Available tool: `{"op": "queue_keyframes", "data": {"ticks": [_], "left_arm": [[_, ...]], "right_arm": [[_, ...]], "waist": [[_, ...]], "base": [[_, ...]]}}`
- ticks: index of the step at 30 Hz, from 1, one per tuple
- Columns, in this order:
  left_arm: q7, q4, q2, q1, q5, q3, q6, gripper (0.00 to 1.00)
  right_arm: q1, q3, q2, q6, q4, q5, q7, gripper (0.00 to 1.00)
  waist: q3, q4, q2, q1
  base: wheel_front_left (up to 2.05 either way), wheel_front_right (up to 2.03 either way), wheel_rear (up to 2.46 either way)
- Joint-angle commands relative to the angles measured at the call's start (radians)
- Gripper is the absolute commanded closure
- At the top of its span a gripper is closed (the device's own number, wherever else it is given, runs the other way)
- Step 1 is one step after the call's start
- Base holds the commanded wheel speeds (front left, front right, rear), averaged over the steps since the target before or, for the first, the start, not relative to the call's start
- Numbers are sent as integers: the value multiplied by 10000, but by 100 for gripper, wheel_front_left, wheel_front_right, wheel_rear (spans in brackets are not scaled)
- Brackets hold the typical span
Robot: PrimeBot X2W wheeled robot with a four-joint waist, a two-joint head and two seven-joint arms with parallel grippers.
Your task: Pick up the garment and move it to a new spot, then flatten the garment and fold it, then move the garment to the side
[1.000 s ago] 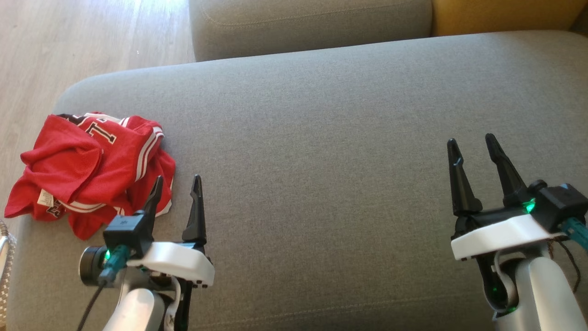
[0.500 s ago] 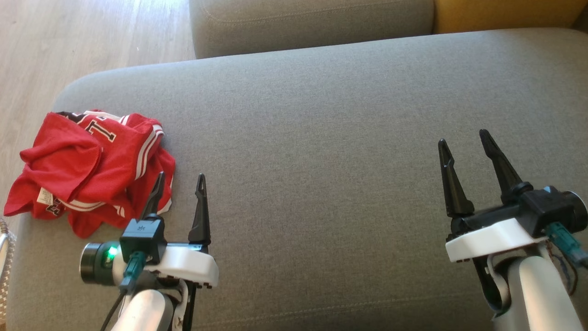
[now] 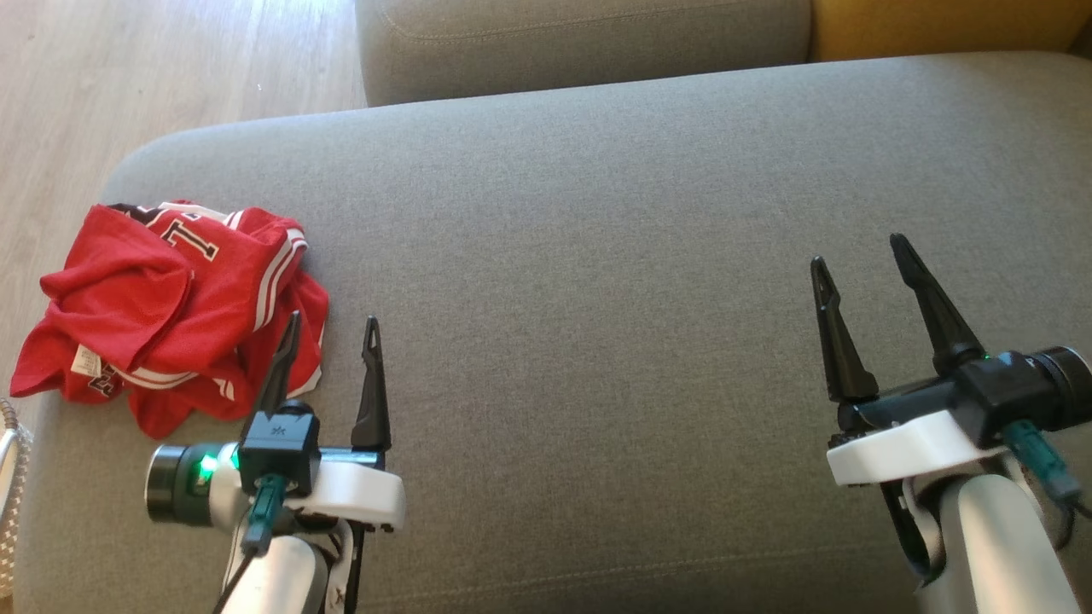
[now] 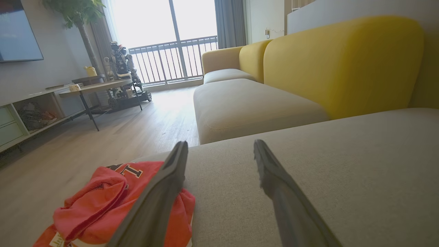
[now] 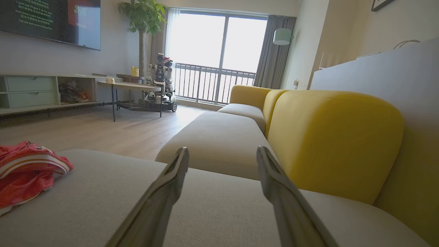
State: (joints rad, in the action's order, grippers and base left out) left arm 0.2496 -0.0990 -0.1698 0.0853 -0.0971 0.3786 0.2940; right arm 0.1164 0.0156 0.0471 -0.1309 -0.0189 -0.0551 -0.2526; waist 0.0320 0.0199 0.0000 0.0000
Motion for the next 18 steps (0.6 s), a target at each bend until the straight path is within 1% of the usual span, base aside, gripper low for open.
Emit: {"op": "queue_keyframes", "data": {"ticks": [1, 4, 8, 10, 18], "left_arm": [[122, 199, 14, 398, 16, -443, -116, 0], [122, -185, 377, 265, -536, -874, -343, 0], [122, -581, 637, 256, -864, -1328, -659, 0], [122, -717, 712, 268, -868, -1471, -794, 0], [122, -895, 891, 263, -591, -1774, -1101, 0]], "right_arm": [[427, -277, 32, 2, 316, 352, -91, 0], [398, -356, 32, 2, 114, 1266, -91, 0], [347, -411, 32, 2, -154, 1960, -91, 0], [371, -411, 32, 2, -226, 2059, -91, 0], [410, -405, 32, 2, -369, 1982, -91, 0]], "waist": [[-5, -1, 0, 0], [-31, -1, 0, 0], [-62, -13, 0, 0], [-56, -26, 0, 0], [-23, -34, 0, 0]], "base": [[0, 0, 0], [0, 0, 0], [0, 0, 0], [0, 0, 0], [0, 0, 0]]}}
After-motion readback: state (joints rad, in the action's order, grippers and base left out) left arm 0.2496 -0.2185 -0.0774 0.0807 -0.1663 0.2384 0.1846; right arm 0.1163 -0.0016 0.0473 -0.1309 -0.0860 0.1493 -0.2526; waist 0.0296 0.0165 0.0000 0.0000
